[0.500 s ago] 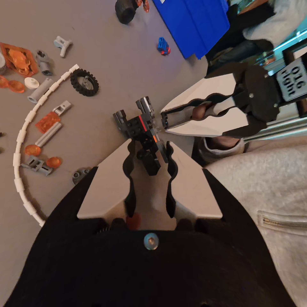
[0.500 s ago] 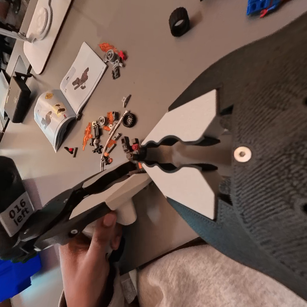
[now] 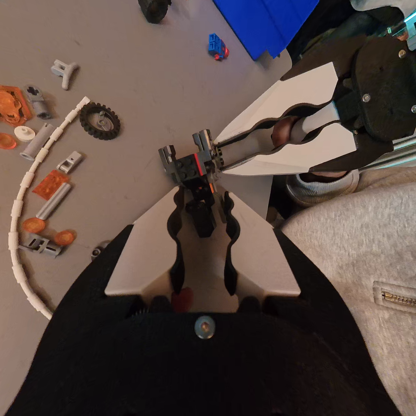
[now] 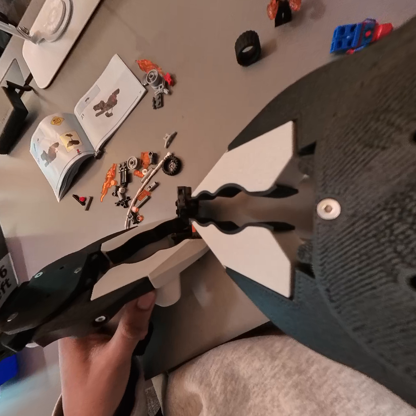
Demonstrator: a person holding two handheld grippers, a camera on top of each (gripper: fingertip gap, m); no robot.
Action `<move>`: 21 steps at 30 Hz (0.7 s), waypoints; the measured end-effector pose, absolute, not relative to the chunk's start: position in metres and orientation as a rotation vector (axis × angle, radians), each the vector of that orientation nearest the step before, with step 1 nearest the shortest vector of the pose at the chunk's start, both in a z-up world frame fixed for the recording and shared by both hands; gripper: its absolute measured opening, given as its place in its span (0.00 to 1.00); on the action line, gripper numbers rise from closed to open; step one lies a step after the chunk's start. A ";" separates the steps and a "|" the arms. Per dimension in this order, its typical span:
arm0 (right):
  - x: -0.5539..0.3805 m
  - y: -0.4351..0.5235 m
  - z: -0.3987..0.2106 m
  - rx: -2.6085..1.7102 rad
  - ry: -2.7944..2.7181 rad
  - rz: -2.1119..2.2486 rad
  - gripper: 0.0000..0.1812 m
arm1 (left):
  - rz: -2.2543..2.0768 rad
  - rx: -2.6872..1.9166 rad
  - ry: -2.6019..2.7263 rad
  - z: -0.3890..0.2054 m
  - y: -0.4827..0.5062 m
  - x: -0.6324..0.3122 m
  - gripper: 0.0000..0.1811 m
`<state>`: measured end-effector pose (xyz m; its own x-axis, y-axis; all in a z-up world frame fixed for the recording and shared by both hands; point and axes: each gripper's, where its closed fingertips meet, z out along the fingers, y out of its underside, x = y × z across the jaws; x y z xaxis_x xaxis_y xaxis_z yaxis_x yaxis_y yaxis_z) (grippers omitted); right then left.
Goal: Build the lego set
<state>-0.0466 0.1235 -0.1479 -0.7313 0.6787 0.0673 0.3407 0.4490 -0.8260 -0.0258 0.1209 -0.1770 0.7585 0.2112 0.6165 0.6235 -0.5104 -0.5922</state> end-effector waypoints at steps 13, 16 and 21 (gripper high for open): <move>-0.046 0.123 -0.149 -0.816 -2.332 1.138 0.07 | -0.589 -2.091 -0.624 -0.177 0.122 -0.027 0.18; -0.046 0.122 -0.149 -0.797 -2.338 1.119 0.07 | -0.586 -2.091 -0.625 -0.177 0.122 -0.027 0.18; -0.046 0.121 -0.148 -0.771 -2.335 1.104 0.07 | -0.585 -2.090 -0.628 -0.177 0.122 -0.027 0.18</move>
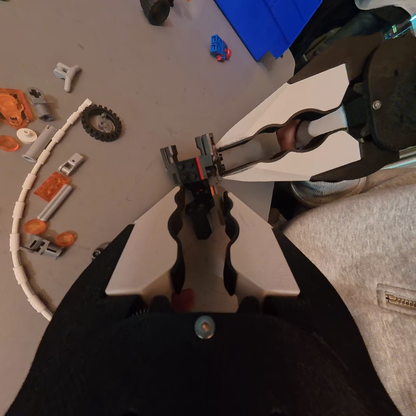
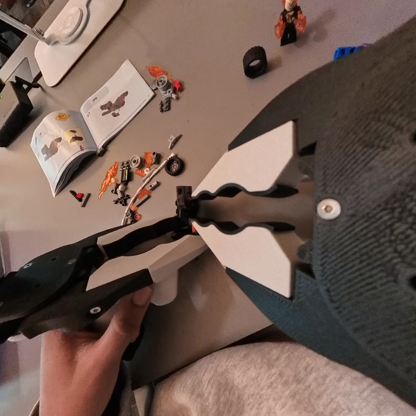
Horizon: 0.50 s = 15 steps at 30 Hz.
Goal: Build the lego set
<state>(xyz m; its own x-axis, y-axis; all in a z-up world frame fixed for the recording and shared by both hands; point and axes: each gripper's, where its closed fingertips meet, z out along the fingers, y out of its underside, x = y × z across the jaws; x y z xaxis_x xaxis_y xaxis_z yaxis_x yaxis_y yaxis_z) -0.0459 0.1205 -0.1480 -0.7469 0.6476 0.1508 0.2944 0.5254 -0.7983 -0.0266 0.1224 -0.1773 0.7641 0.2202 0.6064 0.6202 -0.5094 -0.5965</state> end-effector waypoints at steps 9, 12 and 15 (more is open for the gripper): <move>-0.046 0.120 -0.146 -0.742 -2.325 1.098 0.07 | -0.587 -2.087 -0.633 -0.177 0.123 -0.027 0.18; -0.046 0.121 -0.146 -0.748 -2.325 1.090 0.08 | -0.588 -2.084 -0.635 -0.177 0.123 -0.027 0.18; -0.046 0.121 -0.147 -0.757 -2.328 1.094 0.08 | -0.588 -2.083 -0.637 -0.177 0.123 -0.027 0.18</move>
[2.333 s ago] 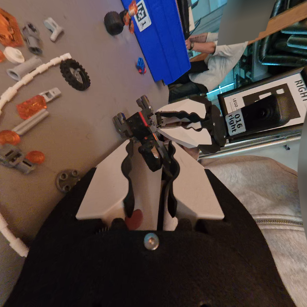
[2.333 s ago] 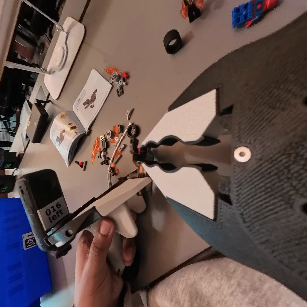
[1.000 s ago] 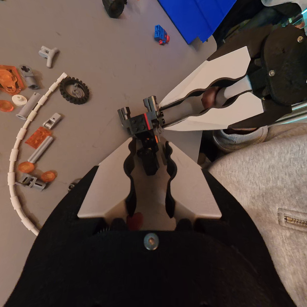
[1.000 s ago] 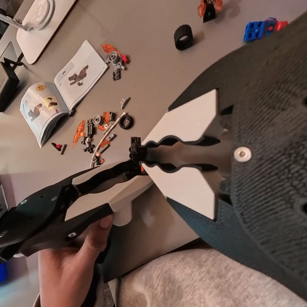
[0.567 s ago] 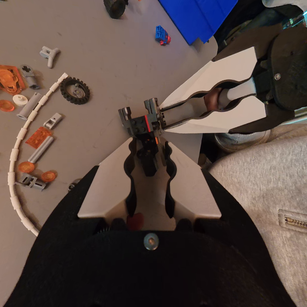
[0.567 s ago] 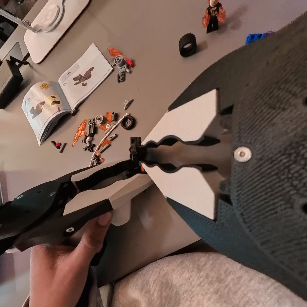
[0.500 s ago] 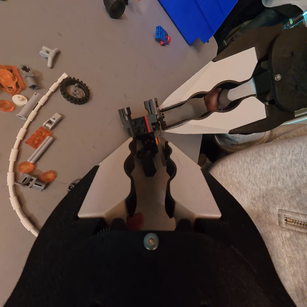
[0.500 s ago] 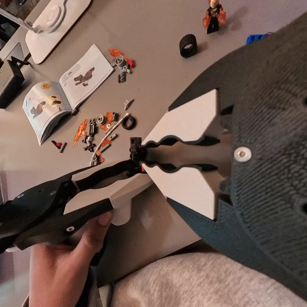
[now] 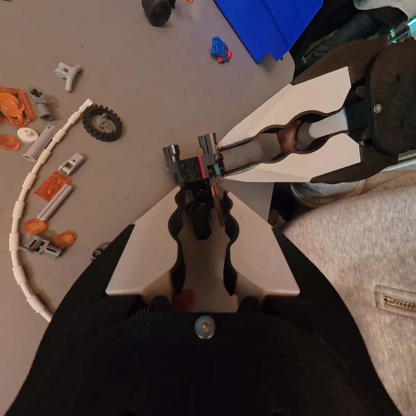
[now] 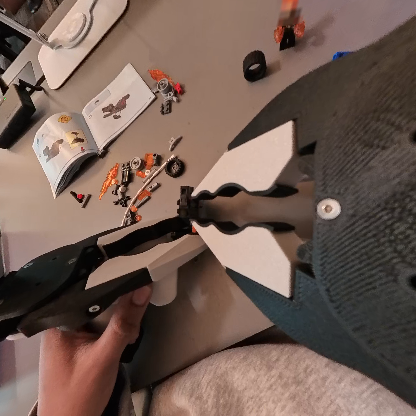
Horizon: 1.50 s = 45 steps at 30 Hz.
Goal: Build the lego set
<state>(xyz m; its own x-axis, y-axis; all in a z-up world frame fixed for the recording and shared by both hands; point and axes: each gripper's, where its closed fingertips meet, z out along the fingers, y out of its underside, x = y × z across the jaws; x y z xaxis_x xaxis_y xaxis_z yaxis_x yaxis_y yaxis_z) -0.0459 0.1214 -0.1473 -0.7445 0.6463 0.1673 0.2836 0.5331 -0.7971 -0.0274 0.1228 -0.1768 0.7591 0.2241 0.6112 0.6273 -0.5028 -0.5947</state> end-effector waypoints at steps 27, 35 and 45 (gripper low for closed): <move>-0.048 0.154 -0.139 -1.011 -2.235 1.421 0.15 | -0.681 -2.006 -0.685 -0.174 0.119 -0.030 0.16; -0.032 0.167 -0.149 -0.960 -2.291 1.341 0.14 | -0.753 -1.948 -0.732 -0.172 0.116 -0.033 0.13; -0.036 0.136 -0.158 -0.495 -2.341 1.011 0.10 | -0.946 -1.877 -0.745 -0.167 0.119 -0.019 0.17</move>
